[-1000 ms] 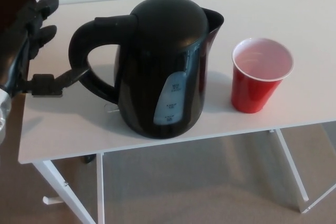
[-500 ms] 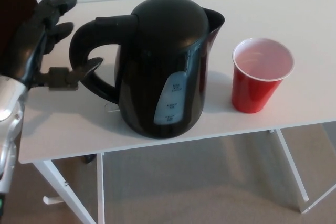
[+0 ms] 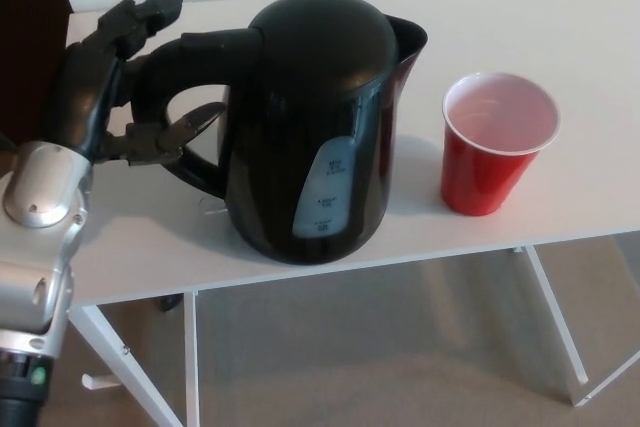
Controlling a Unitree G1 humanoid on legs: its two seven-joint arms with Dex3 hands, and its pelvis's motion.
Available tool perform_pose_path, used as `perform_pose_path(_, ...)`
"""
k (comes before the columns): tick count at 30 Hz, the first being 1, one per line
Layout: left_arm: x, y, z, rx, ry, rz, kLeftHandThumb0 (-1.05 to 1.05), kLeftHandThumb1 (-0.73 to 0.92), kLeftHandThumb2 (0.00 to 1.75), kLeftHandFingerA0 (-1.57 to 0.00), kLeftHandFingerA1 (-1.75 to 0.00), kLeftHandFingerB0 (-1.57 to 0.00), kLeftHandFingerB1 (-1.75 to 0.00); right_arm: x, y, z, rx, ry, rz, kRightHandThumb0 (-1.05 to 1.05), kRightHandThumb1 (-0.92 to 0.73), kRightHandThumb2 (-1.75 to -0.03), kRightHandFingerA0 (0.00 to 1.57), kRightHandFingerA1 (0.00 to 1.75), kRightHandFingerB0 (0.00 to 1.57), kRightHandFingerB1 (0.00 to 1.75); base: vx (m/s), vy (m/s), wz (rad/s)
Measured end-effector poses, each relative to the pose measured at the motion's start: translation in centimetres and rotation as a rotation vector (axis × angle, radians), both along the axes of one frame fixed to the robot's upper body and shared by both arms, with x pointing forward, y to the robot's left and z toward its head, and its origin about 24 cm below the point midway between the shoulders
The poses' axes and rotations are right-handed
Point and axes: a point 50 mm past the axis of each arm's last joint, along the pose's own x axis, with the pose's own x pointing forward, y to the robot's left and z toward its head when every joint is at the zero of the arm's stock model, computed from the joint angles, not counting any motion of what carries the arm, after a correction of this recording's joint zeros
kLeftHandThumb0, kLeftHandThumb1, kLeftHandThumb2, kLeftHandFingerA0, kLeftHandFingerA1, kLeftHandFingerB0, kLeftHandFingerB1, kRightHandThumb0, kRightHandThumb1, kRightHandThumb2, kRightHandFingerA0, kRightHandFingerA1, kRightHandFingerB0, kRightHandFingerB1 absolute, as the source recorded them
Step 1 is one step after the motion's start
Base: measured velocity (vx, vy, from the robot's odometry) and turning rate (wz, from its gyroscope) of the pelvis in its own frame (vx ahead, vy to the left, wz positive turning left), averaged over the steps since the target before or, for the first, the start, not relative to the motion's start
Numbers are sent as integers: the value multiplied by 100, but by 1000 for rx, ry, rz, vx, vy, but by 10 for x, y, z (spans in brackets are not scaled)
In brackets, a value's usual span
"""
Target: The robot walk towards a table in front and uses its left hand to pick up the pot from the base and pour water to the cup on the right hand side
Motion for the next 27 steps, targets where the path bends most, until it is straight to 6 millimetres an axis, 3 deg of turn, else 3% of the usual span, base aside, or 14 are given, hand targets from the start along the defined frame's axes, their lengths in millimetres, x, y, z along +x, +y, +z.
perform_pose_path(4,2,-1,0,10,0,5,-47,50,55,-36,-34,-29,-30,3,0,1,-4,-7,5,-11,-45,-89,33,59,28,55,0,0,0)
perform_pose_path(5,2,-1,-1,13,0,9,-51,44,66,-30,-41,-25,-38,4,0,1,-5,-8,7,-11,-46,-89,35,60,30,56,0,0,0)
perform_pose_path(27,10,-3,0,39,-12,18,-53,43,69,-33,-43,-26,-39,15,3,1,-26,-12,27,-13,-44,-88,37,60,28,55,0,0,0)
